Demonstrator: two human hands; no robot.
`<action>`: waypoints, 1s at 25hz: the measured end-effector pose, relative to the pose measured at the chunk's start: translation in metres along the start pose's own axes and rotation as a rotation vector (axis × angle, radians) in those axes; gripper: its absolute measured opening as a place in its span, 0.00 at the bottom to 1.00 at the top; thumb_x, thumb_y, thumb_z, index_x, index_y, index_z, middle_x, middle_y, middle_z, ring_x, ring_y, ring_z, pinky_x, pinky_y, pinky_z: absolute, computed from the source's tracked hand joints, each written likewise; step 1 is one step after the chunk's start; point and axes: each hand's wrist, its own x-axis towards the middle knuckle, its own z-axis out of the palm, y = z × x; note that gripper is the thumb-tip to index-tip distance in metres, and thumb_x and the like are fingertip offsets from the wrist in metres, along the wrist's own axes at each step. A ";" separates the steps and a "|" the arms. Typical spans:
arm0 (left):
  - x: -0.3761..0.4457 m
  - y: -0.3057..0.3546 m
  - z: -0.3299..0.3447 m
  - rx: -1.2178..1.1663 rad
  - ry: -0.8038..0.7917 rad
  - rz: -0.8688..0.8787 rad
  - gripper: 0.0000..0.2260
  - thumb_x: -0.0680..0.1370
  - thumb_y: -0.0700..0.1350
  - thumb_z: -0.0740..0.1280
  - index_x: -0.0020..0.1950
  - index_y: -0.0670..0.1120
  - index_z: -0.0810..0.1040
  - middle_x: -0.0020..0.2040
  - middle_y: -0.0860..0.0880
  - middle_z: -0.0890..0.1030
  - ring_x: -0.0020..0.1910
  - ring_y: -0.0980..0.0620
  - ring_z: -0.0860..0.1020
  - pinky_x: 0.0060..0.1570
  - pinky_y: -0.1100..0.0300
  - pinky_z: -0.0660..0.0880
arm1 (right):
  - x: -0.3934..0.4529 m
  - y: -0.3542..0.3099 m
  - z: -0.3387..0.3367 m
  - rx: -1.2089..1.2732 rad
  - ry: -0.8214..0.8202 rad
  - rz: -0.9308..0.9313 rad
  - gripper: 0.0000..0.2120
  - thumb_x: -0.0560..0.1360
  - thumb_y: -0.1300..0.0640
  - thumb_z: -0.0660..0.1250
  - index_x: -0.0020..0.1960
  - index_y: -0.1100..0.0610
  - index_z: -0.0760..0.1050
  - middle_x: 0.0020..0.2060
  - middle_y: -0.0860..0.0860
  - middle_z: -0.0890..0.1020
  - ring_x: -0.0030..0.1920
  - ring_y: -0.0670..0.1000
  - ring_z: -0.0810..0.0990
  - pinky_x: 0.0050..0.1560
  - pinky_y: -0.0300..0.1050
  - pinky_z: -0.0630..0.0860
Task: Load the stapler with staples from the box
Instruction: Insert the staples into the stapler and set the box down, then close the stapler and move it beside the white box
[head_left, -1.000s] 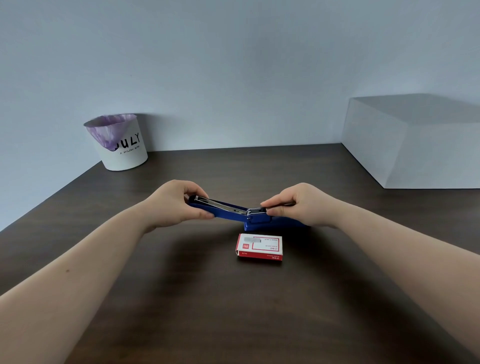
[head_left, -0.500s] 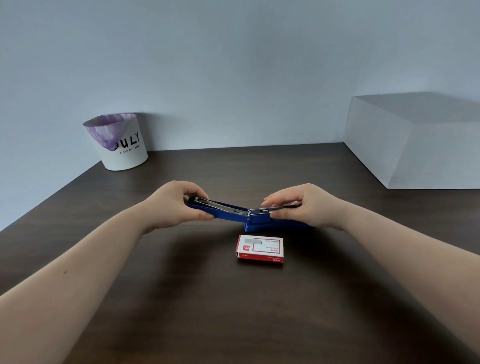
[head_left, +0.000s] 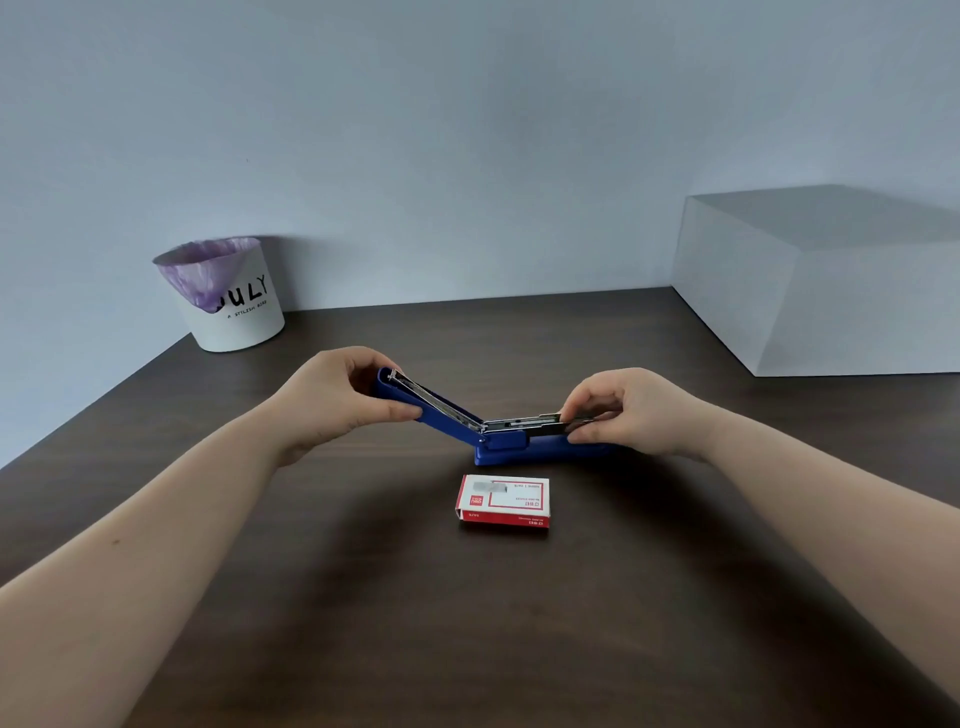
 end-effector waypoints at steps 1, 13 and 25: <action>0.001 0.002 0.001 -0.023 0.008 0.004 0.12 0.63 0.42 0.79 0.43 0.48 0.82 0.44 0.45 0.85 0.44 0.51 0.81 0.51 0.53 0.77 | -0.001 0.000 0.000 0.007 -0.008 0.009 0.11 0.69 0.62 0.74 0.46 0.49 0.78 0.46 0.48 0.85 0.46 0.46 0.83 0.54 0.37 0.76; 0.013 0.058 0.053 -0.019 0.030 0.124 0.14 0.67 0.49 0.76 0.51 0.51 0.81 0.45 0.52 0.84 0.47 0.52 0.81 0.48 0.62 0.76 | -0.001 -0.004 0.005 -0.104 0.019 0.040 0.14 0.71 0.59 0.73 0.56 0.54 0.79 0.48 0.48 0.83 0.48 0.48 0.81 0.52 0.35 0.75; 0.029 0.070 0.123 0.484 -0.124 0.362 0.16 0.69 0.52 0.73 0.54 0.48 0.82 0.48 0.51 0.82 0.41 0.55 0.73 0.38 0.68 0.66 | -0.007 0.016 -0.003 0.123 0.051 0.117 0.21 0.67 0.62 0.76 0.59 0.55 0.78 0.51 0.51 0.85 0.52 0.49 0.84 0.61 0.45 0.77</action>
